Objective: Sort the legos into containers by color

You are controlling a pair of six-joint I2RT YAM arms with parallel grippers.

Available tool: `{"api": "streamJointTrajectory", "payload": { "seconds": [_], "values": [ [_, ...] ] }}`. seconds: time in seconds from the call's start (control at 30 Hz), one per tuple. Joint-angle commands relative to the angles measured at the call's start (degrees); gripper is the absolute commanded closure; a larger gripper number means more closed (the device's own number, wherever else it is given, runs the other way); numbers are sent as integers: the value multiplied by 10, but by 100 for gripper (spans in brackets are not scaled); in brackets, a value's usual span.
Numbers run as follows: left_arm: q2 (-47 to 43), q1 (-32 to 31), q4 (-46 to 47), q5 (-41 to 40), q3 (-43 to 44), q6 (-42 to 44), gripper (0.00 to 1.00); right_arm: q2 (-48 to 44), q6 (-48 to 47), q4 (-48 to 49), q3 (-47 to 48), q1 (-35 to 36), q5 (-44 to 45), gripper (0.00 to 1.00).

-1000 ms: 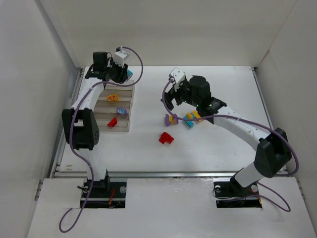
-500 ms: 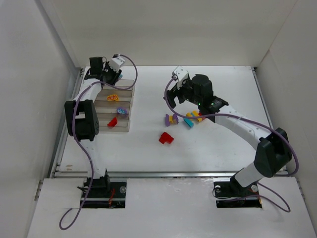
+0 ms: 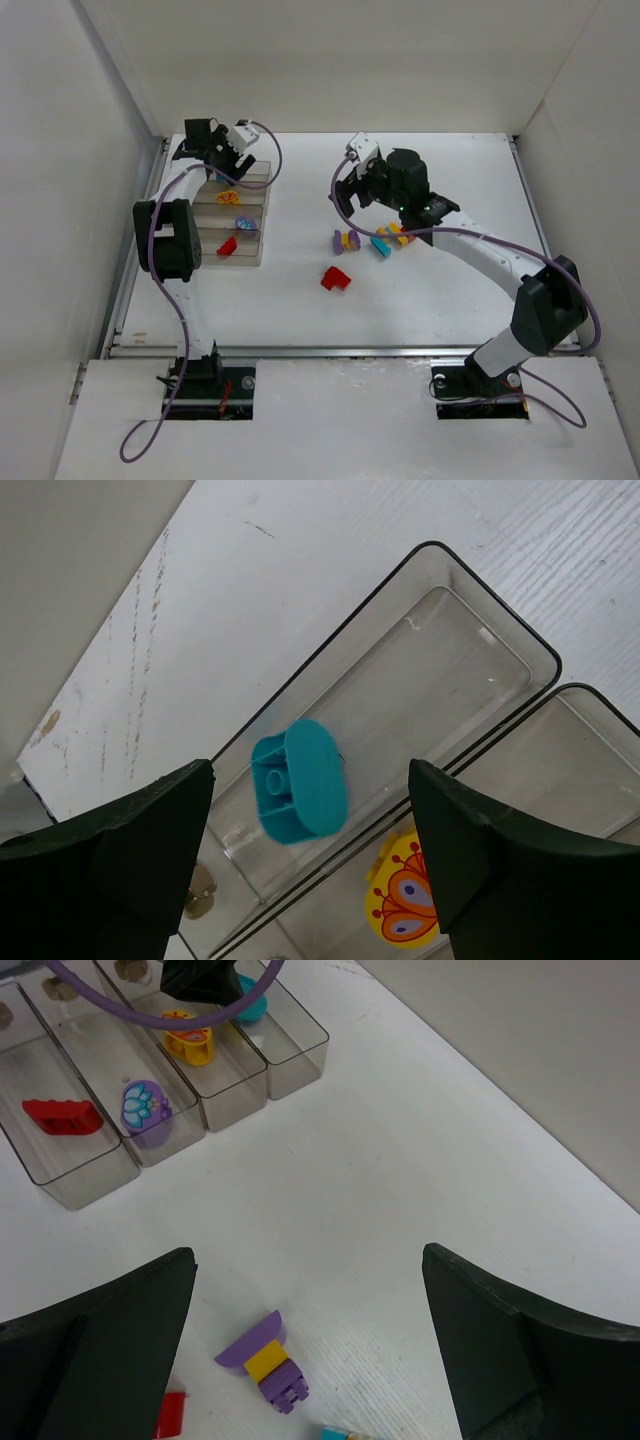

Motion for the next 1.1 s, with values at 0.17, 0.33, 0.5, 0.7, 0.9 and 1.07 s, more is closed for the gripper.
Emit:
{"api": "streamJointTrajectory", "payload": {
  "seconds": [0.17,0.33,0.5,0.7,0.9,1.07],
  "values": [
    [-137,-40,-12,105,-1,-20,23,-14,84,25,33,-4,91,0],
    [-182,-122,-152,141,-24,77,21,-34,101,-33,48,5,208,0],
    [-194,-128,-149,185,-79,-8,24,-22,107,-161,63,5,163,0],
    [-224,-134,-141,162,-129,-68,25,17,-1,-204,19,5,41,0],
    [-259,-168,-148,70,-168,-40,25,34,-250,-243,14,5,-29,1],
    [-284,-174,-154,56,-188,-34,25,138,-349,-355,89,-1,-41,1]
  ]
}}
